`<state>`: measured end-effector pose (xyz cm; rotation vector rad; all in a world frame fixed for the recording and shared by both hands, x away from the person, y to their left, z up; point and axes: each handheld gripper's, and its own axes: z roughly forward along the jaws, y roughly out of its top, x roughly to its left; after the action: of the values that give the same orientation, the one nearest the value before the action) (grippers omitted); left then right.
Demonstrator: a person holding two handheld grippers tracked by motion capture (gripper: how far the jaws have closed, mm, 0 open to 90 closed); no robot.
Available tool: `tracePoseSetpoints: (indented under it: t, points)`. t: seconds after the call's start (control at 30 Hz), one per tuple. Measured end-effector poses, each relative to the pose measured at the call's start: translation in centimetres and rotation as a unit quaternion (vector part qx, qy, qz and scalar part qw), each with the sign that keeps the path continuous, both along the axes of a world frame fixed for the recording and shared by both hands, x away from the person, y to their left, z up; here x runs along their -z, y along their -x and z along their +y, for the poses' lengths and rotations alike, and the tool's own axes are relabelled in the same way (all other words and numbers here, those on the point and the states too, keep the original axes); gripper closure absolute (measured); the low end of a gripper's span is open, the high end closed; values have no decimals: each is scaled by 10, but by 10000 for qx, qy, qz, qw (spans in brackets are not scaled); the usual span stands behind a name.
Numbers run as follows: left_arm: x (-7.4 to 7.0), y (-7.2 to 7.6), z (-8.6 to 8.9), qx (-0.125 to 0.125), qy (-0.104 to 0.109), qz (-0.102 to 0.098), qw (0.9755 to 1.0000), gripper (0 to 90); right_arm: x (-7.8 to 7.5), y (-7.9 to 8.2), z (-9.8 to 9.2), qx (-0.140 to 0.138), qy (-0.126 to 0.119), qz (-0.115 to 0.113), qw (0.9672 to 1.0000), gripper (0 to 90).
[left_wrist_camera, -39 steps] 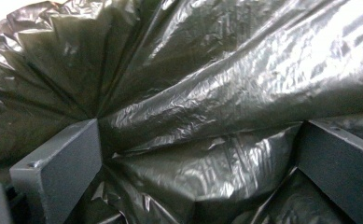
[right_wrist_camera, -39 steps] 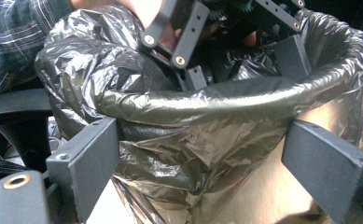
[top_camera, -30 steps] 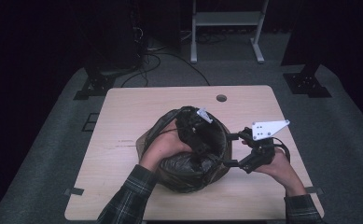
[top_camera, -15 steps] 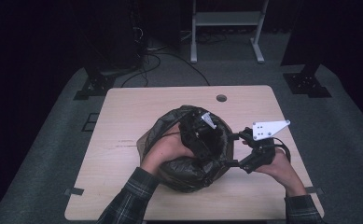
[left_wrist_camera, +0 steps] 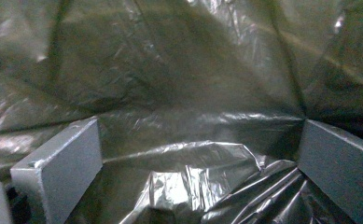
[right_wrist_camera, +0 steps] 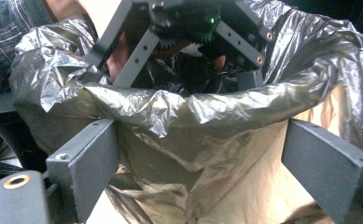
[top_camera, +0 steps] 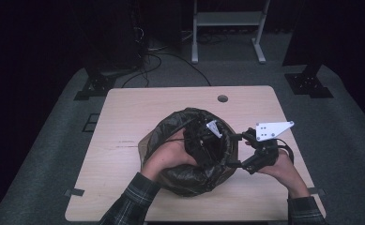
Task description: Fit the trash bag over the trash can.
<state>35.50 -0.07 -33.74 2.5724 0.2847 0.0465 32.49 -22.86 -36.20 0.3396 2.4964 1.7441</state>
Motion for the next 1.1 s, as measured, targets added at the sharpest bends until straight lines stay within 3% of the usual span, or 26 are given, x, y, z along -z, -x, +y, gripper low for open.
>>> tracePoseSetpoints:
  t: [0.2,0.5,0.7,0.87,1.1]
  points:
    - [-3,-11,11,-302,-57,-37,9995,0,0,0,0,7,-6,12,10000,101]
    - [3,-26,23,-564,-514,-188,9969,0,0,0,0,19,-22,22,10000,101]
    - [-7,-21,25,-498,-156,-286,9982,0,-1,0,-1,37,-38,10,10000,101]
    - [-23,-12,29,-454,24,-401,9982,0,-3,0,-2,49,-61,-9,10000,101]
    - [-38,-2,44,-366,24,-379,9986,0,-4,1,-3,51,-76,-6,10000,101]
